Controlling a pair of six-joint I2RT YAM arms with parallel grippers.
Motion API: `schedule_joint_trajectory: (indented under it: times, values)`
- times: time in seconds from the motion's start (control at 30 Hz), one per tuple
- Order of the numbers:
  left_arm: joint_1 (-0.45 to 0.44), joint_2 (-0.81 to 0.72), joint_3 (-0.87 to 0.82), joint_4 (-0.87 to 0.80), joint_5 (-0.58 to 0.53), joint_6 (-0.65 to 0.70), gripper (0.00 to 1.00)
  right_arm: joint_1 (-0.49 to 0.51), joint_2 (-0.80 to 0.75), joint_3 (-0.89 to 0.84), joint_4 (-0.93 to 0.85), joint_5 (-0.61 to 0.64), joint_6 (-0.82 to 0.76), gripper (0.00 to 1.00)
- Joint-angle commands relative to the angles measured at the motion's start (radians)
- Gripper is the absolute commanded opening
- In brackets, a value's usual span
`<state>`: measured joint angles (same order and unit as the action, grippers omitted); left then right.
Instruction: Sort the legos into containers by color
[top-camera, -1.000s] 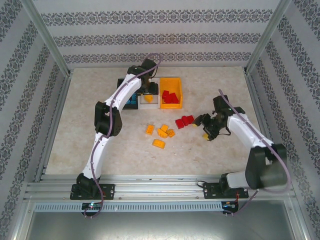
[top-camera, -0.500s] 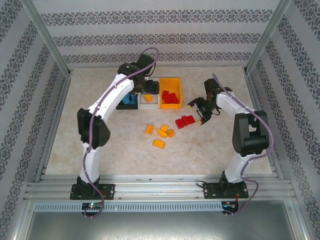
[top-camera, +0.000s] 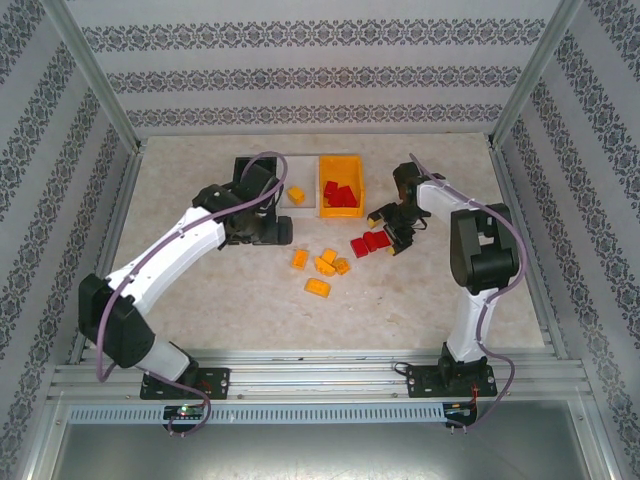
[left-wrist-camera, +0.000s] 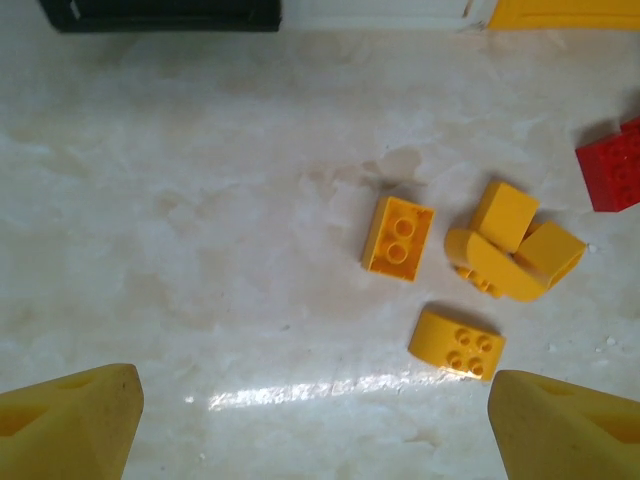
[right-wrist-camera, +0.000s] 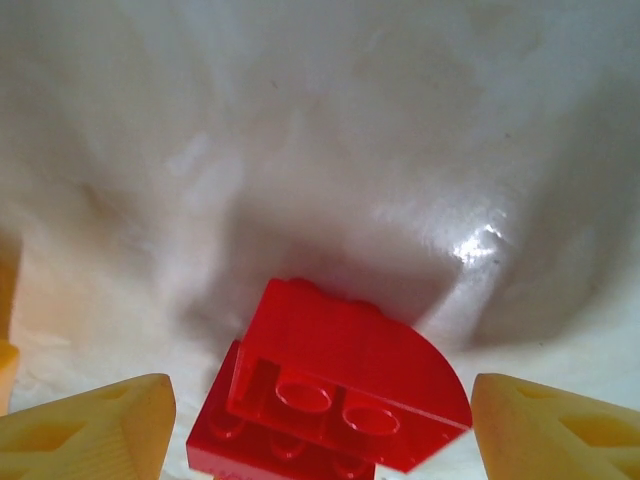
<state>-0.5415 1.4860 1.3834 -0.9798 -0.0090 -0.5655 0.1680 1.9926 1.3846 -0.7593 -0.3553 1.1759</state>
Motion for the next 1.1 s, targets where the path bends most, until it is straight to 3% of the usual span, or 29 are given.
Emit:
schedule_joint_trajectory:
  times: [0.0, 0.17, 0.4, 0.63, 0.87, 1.07]
  values:
    - [0.000, -0.069, -0.046, 0.010, -0.028, -0.045, 0.90, 0.008, 0.034, 0.023, -0.031, 0.029, 0.020, 0.76]
    - [0.000, -0.109, -0.103, 0.007, -0.037, -0.056, 0.91, 0.000, 0.035, -0.032, 0.008, 0.031, 0.032, 0.70]
    - [-0.006, -0.100, -0.130, 0.023, -0.022, -0.054, 0.92, -0.022, -0.031, -0.100, 0.056, 0.022, 0.007, 0.48]
    - [-0.043, -0.065, -0.136, 0.055, -0.006, -0.055, 0.93, -0.036, -0.151, -0.089, 0.034, 0.028, -0.051, 0.47]
    - [-0.072, -0.024, -0.212, 0.183, 0.125, -0.091, 1.00, 0.019, -0.178, 0.089, 0.081, -0.053, -0.111, 0.47]
    - [-0.072, -0.007, -0.293, 0.289, 0.243, -0.147, 1.00, 0.078, 0.004, 0.357, 0.075, -0.143, -0.147, 0.47]
